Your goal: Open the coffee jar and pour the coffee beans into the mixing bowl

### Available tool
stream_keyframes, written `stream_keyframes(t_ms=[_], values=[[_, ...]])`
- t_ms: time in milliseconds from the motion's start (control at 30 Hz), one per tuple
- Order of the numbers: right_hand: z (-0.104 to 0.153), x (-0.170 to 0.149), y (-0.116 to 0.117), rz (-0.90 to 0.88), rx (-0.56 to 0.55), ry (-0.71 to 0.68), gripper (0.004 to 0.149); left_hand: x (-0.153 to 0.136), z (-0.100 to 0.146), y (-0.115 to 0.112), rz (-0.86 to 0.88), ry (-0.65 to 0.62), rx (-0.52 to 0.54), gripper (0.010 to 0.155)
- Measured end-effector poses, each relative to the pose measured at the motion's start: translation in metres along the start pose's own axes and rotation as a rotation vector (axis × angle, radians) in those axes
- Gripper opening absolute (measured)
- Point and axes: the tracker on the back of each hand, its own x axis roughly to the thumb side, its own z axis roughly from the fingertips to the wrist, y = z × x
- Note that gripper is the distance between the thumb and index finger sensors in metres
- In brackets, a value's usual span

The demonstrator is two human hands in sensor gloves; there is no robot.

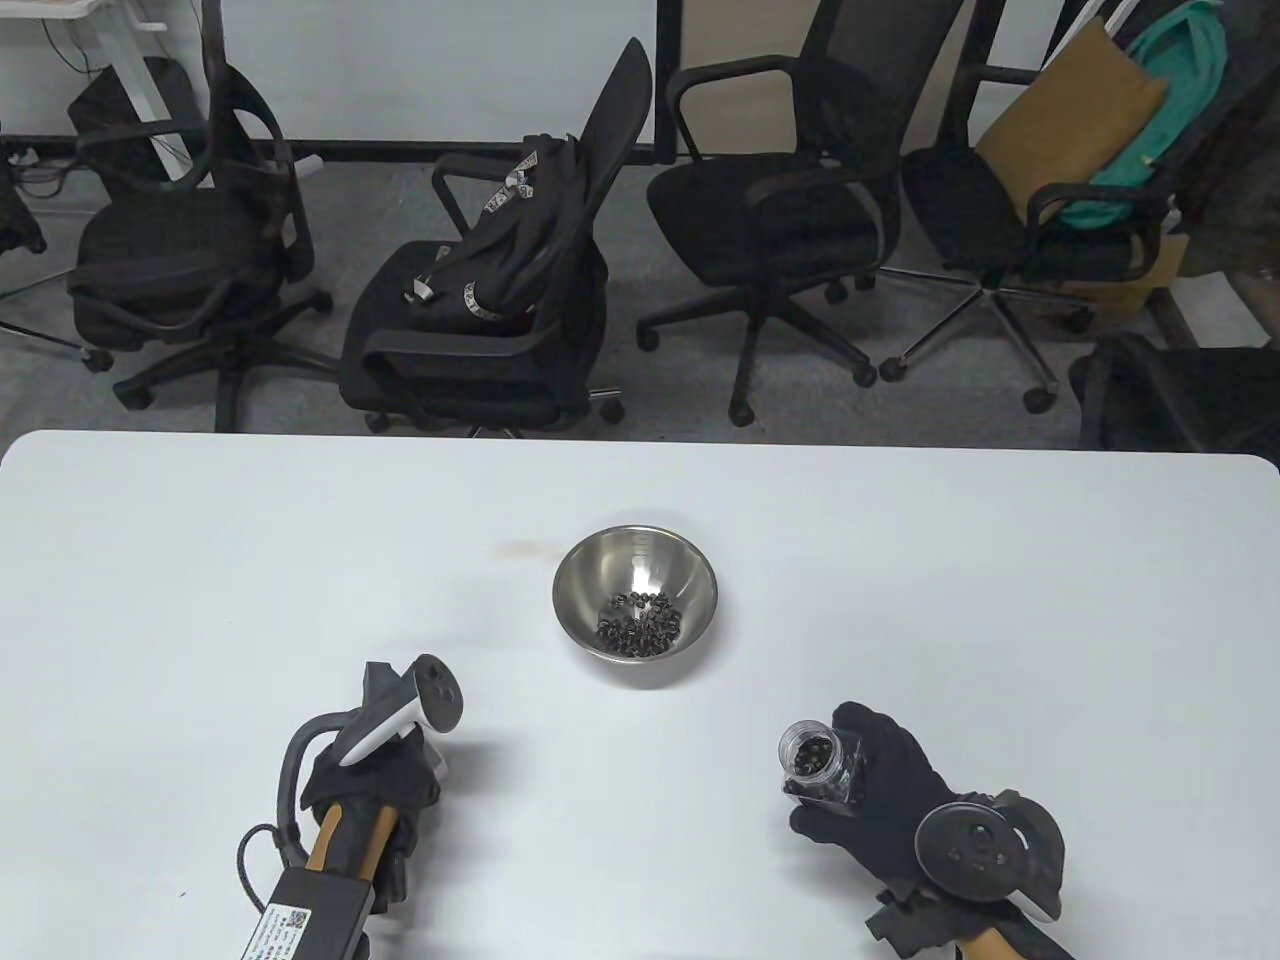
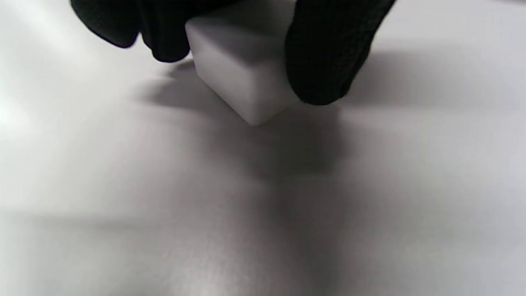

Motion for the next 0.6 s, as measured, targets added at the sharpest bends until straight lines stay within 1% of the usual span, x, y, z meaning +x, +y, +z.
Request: stream_keyframes(t_ms=[100, 233, 333, 400, 467, 533, 600], values=[[0.000, 0.001, 0.001, 0.007, 0.006, -0.001, 0.096, 0.009, 0.010, 0.011, 0.035, -0.068, 0.044, 0.093], [0.000, 0.001, 0.004, 0.020, 0.016, 0.001, 0.096, 0.033, 0.037, 0.033, 0.113, -0.227, 0.124, 0.094], [-0.001, 0.002, 0.009, 0.044, 0.038, 0.004, 0.096, 0.061, 0.062, 0.048, 0.227, -0.431, 0.208, 0.095], [-0.003, 0.003, 0.013, 0.054, 0.053, 0.008, 0.096, 0.081, 0.073, 0.051, 0.278, -0.584, 0.225, 0.095], [-0.005, 0.005, 0.019, 0.072, 0.073, 0.008, 0.096, 0.109, 0.091, 0.054, 0.381, -0.751, 0.265, 0.095], [-0.006, 0.007, 0.023, 0.084, 0.087, 0.004, 0.096, 0.131, 0.103, 0.055, 0.436, -0.846, 0.268, 0.095], [-0.006, 0.008, 0.025, 0.093, 0.093, 0.005, 0.096, 0.150, 0.112, 0.057, 0.473, -0.909, 0.252, 0.096]])
